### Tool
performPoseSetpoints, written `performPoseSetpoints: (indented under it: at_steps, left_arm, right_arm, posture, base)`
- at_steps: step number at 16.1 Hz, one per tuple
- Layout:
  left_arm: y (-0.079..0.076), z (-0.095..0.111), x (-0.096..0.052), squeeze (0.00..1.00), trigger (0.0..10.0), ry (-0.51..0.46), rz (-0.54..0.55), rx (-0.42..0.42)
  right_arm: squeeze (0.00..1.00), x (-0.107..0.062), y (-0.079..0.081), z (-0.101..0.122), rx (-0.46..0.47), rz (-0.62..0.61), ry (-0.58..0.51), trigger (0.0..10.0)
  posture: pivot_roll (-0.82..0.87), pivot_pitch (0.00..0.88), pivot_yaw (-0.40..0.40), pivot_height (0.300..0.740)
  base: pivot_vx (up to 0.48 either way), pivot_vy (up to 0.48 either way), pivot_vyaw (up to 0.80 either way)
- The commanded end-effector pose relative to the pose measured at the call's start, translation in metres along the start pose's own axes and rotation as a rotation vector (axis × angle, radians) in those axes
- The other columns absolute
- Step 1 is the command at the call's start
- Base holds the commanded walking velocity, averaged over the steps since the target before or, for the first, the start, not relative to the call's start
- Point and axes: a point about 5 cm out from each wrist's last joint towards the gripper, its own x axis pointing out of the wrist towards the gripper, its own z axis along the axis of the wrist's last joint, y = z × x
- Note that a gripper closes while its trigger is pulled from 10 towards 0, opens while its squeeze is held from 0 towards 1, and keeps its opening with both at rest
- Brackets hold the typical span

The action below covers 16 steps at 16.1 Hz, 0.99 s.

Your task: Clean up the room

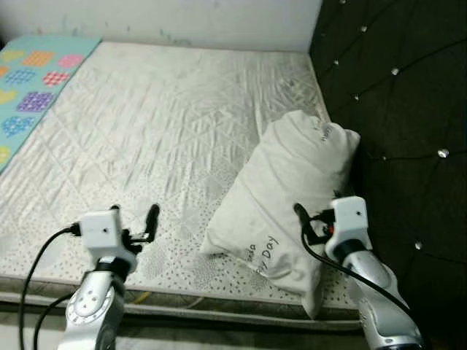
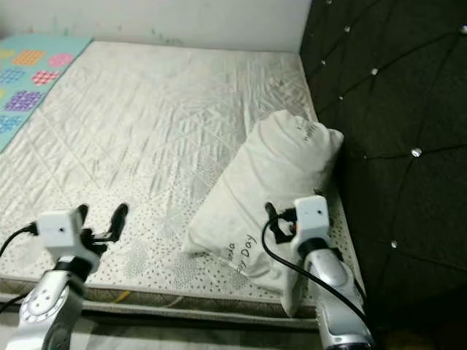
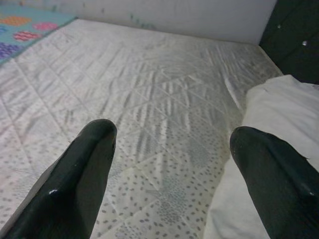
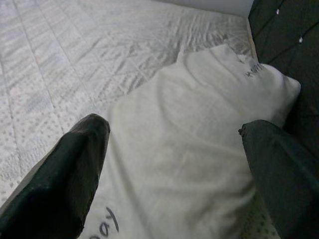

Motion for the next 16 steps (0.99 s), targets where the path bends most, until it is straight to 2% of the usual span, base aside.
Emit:
performPoseSetpoints:
  at_steps: [1, 10, 16]
  left_arm:
    - [-0.0023, 0.0012, -0.0002, 0.00, 10.0, -0.002, -0.017, 0.002]
    - [-0.0046, -0.0020, 0.0002, 0.00, 10.0, 0.011, -0.025, -0.002]
    - [-0.0039, -0.0042, 0.0002, 0.00, 10.0, 0.024, -0.008, -0.016]
  right_arm:
    - [0.00, -0.0024, -0.0040, -0.0001, -0.010, -0.017, -0.002, 10.0]
    - [0.00, -0.0012, -0.0058, 0.0003, -0.023, -0.020, -0.006, 10.0]
    - [0.00, -0.0016, -0.0078, -0.0009, -0.029, -0.030, -0.001, 10.0]
  posture:
    - [-0.14, 0.134, -0.011, 0.740]
    - [-0.14, 0.121, -0.018, 0.740]
    - [-0.14, 0.127, -0.019, 0.740]
  base:
    - [0.255, 0.000, 0.00]
    - [0.277, 0.000, 0.00]
    - [0.000, 0.000, 0.00]
